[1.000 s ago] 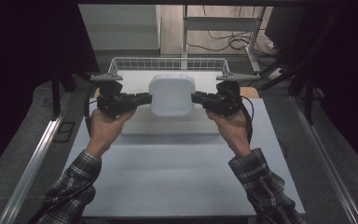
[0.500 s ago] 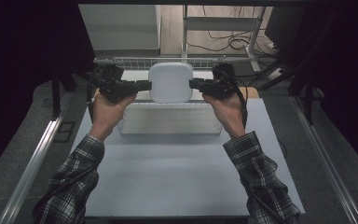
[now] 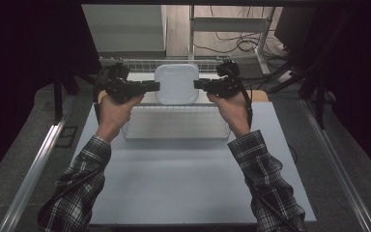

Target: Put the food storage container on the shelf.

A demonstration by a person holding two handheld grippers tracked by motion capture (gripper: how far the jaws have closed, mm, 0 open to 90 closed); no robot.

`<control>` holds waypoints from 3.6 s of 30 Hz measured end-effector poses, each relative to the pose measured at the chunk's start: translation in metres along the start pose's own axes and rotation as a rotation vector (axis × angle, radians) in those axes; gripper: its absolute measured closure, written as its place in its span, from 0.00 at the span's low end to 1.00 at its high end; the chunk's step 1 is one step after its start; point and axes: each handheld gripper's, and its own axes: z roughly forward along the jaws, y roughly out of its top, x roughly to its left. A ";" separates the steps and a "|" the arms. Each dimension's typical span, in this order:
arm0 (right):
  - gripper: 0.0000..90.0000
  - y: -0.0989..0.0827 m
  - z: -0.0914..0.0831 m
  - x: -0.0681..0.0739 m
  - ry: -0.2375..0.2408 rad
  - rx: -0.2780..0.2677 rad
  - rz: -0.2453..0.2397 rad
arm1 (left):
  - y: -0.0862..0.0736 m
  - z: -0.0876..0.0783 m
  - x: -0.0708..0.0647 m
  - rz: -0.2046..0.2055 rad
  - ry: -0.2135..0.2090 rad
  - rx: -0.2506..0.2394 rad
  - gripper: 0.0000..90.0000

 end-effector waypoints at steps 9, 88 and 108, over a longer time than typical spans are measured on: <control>0.73 0.005 0.007 -0.001 -0.005 -0.004 -0.006 | 0.003 0.009 0.003 0.003 0.037 -0.003 0.64; 0.07 -0.053 0.006 0.000 -0.005 -0.029 -0.186 | -0.048 0.021 -0.020 0.263 0.058 0.082 0.03; 0.07 -0.075 -0.001 0.010 0.023 -0.012 -0.224 | -0.082 0.016 -0.023 0.277 0.040 0.113 0.04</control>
